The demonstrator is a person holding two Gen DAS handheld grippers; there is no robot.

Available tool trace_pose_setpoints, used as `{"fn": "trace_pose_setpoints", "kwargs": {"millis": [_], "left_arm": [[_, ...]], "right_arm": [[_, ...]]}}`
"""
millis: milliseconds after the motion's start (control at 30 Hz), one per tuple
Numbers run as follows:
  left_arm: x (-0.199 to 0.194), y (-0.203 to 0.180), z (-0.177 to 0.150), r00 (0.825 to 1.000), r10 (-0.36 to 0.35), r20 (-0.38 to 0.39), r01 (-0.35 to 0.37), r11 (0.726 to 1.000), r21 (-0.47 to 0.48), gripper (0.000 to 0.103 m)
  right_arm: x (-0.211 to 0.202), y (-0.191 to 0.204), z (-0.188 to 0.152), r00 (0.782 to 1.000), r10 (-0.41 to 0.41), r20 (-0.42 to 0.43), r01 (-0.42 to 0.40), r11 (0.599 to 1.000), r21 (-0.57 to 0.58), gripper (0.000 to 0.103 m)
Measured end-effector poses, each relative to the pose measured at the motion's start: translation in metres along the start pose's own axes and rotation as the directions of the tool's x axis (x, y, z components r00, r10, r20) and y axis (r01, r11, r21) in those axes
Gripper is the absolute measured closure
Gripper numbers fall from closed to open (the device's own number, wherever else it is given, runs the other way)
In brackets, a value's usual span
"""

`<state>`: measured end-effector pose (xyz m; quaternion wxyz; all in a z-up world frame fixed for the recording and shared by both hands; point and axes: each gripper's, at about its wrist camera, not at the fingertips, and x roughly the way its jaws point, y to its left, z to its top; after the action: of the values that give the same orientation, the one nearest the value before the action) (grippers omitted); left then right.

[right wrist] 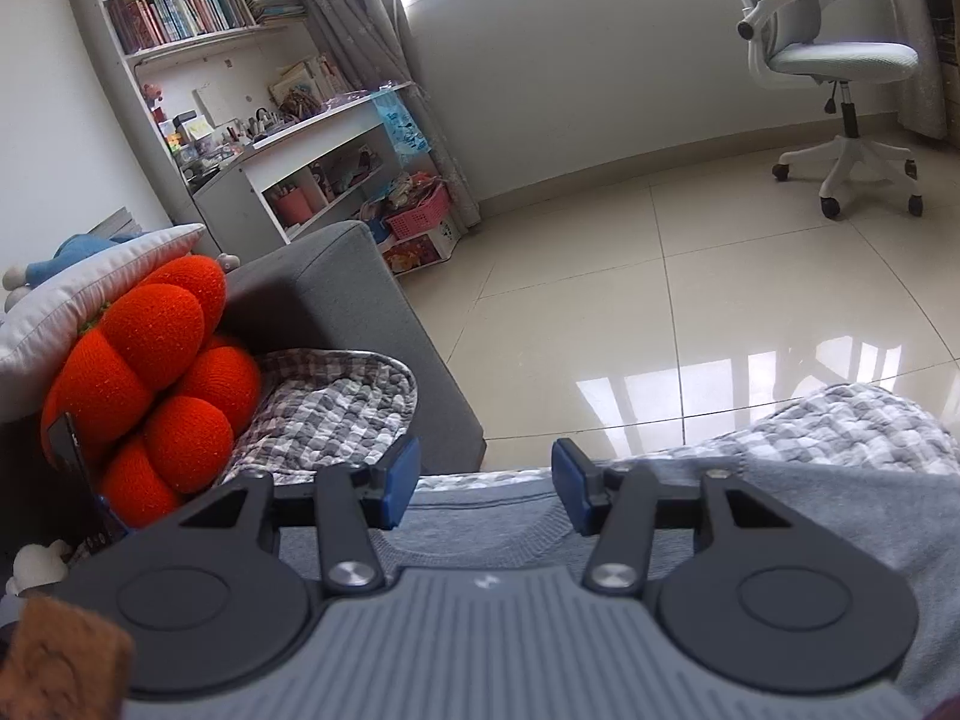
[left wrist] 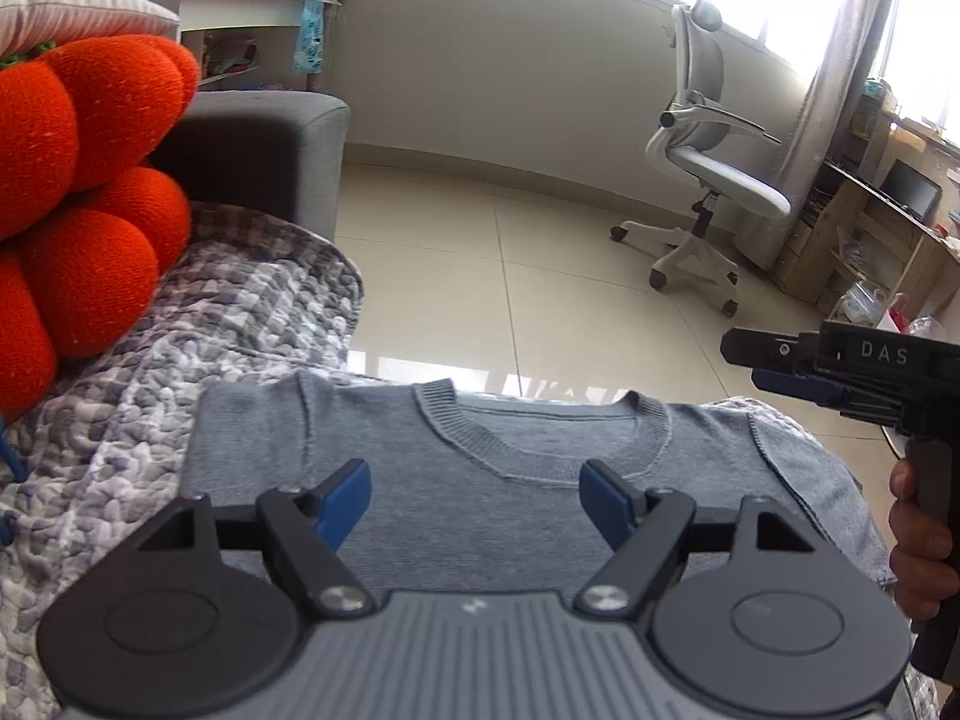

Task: Fold clothes
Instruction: 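Grasp the sweater shoulder with the left gripper while the right gripper hovers over the collar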

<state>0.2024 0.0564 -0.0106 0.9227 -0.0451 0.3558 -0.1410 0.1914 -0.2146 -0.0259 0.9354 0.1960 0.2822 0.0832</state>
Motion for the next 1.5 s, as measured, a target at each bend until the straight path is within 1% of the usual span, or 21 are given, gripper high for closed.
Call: {"fn": "trace_pose_setpoints", "kwargs": {"millis": [133,300,367,400,433,500,567,600,633,667,733,800,867,967,1100,1200,1300,1367,1400,1433,1500], "left_arm": [[-0.010,0.030,-0.001,0.999,0.052,-0.006,-0.052,0.999,-0.016,0.025],[-0.020,0.070,-0.005,0.998,0.056,-0.022,-0.057,0.997,-0.056,0.026],[-0.021,0.083,-0.006,0.998,0.065,-0.017,-0.066,0.995,-0.069,0.029],[-0.022,0.089,-0.006,0.997,0.071,-0.012,-0.072,0.994,-0.085,0.031],[-0.020,0.098,-0.007,0.998,0.061,-0.016,-0.062,0.992,-0.114,0.034],[-0.016,0.114,-0.011,1.000,0.007,-0.027,-0.012,0.981,-0.193,0.038],[-0.008,0.126,-0.017,0.998,-0.053,-0.040,0.041,0.963,-0.267,0.046],[-0.005,0.130,-0.020,0.996,-0.073,-0.046,0.056,0.953,-0.297,0.049],[-0.001,0.134,-0.023,0.995,-0.089,-0.051,0.068,0.944,-0.322,0.054],[0.002,0.135,-0.026,0.994,-0.100,-0.050,0.077,0.938,-0.339,0.059],[0.006,0.136,-0.030,0.992,-0.118,-0.033,0.099,0.929,-0.357,0.065],[0.010,0.135,-0.033,0.991,-0.133,-0.014,0.119,0.925,-0.360,0.073],[0.010,0.129,-0.033,0.992,-0.125,-0.002,0.117,0.934,-0.337,0.089],[0.009,0.117,-0.030,0.993,-0.115,0.023,0.117,0.949,-0.293,0.091],[0.000,0.087,-0.021,0.988,-0.144,0.063,0.154,0.967,-0.205,0.092],[0.001,0.061,-0.019,0.982,-0.184,0.049,0.189,0.973,-0.131,0.091],[0.009,0.042,-0.026,0.974,-0.226,-0.012,0.224,0.971,-0.085,0.091],[0.013,0.032,-0.032,0.971,-0.235,-0.044,0.233,0.971,-0.051,0.089],[0.015,0.028,-0.036,0.970,-0.237,-0.058,0.236,0.971,-0.034,0.088],[0.016,0.024,-0.038,0.969,-0.235,-0.071,0.235,0.972,-0.016,0.084],[0.013,0.022,-0.038,0.966,-0.243,-0.086,0.243,0.970,-0.004,0.081]], "right_arm": [[0.014,0.022,-0.009,0.999,0.037,-0.029,-0.037,0.999,-0.008,0.050],[0.036,0.053,-0.026,0.995,0.053,-0.089,-0.055,0.998,-0.030,0.050],[0.047,0.065,-0.033,0.991,0.044,-0.125,-0.050,0.998,-0.045,0.050],[0.051,0.071,-0.037,0.989,0.056,-0.137,-0.062,0.997,-0.044,0.050],[0.056,0.076,-0.041,0.987,0.067,-0.148,-0.074,0.996,-0.043,0.050],[0.065,0.088,-0.049,0.981,0.089,-0.171,-0.098,0.994,-0.041,0.050],[0.072,0.096,-0.057,0.976,0.116,-0.183,-0.124,0.992,-0.034,0.050],[0.075,0.098,-0.061,0.974,0.129,-0.187,-0.137,0.990,-0.029,0.050],[0.078,0.098,-0.065,0.972,0.140,-0.192,-0.146,0.989,-0.021,0.050],[0.081,0.098,-0.069,0.970,0.148,-0.195,-0.154,0.988,-0.012,0.050],[0.086,0.096,-0.076,0.966,0.163,-0.198,-0.166,0.986,0.002,0.050],[0.088,0.093,-0.083,0.967,0.167,-0.190,-0.170,0.985,0.001,0.050],[0.089,0.088,-0.087,0.967,0.185,-0.178,-0.186,0.982,0.007,0.050],[0.087,0.081,-0.089,0.964,0.214,-0.161,-0.213,0.977,0.023,0.050],[0.079,0.071,-0.086,0.961,0.240,-0.139,-0.235,0.971,0.053,0.050],[0.072,0.056,-0.080,0.964,0.243,-0.106,-0.232,0.967,0.105,0.055],[0.067,0.041,-0.076,0.958,0.276,-0.078,-0.262,0.952,0.157,0.056],[0.067,0.033,-0.076,0.950,0.306,-0.064,-0.289,0.937,0.195,0.059],[0.068,0.031,-0.076,0.948,0.313,-0.063,-0.295,0.932,0.209,0.062],[0.070,0.028,-0.077,0.948,0.312,-0.066,-0.292,0.931,0.218,0.064],[0.074,0.024,-0.079,0.949,0.306,-0.079,-0.281,0.931,0.234,0.067]]}}
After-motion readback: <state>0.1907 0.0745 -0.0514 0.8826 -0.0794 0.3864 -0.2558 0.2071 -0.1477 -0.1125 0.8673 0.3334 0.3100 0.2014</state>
